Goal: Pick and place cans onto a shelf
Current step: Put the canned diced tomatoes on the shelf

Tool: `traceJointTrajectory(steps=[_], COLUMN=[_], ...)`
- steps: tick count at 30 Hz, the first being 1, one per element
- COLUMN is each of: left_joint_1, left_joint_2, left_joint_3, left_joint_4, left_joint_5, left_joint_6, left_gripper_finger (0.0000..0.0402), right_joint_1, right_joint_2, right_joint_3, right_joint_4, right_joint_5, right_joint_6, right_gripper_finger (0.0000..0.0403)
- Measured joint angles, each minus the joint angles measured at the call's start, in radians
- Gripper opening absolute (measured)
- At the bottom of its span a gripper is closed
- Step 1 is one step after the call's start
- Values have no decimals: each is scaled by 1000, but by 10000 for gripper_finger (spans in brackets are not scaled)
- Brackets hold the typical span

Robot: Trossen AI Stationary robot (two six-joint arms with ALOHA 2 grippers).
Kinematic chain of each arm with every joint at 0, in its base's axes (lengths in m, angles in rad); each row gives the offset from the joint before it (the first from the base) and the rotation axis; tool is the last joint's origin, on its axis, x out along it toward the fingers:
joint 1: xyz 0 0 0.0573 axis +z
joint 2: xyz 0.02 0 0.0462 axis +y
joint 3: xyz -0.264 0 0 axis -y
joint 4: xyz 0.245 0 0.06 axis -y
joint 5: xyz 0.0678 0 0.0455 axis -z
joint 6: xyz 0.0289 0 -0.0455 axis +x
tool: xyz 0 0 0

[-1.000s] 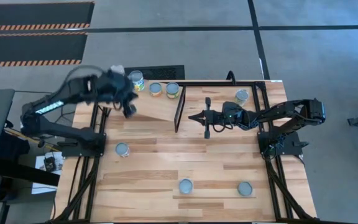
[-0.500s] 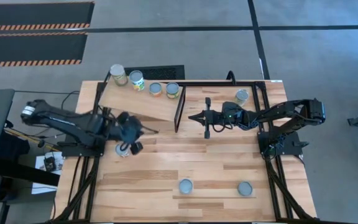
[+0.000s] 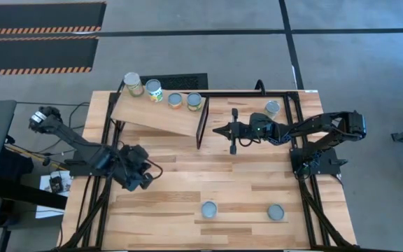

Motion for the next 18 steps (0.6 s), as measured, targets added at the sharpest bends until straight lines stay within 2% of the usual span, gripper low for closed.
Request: traceJointTrajectory(steps=[7,13,18], left_joint_1=[-40,-47,-47], left_joint_2=[0,46,156], left_joint_3=[0,-24,-47], left_joint_4=[-143,-160,-151], left_joint_5=[101,126,126], left_joint_6=[-173,-187,-174], left_gripper_finger=[20,64,98], right_joint_1=[-9,-14,-13], right_joint_2=[0,0,0], right_joint_3=[0,0,0], right_joint_4=[-16,-16,-17], right_joint_5=[-2,-1,-1], right_joint_6=[0,3,3], right_gripper_finger=[12,12,12])
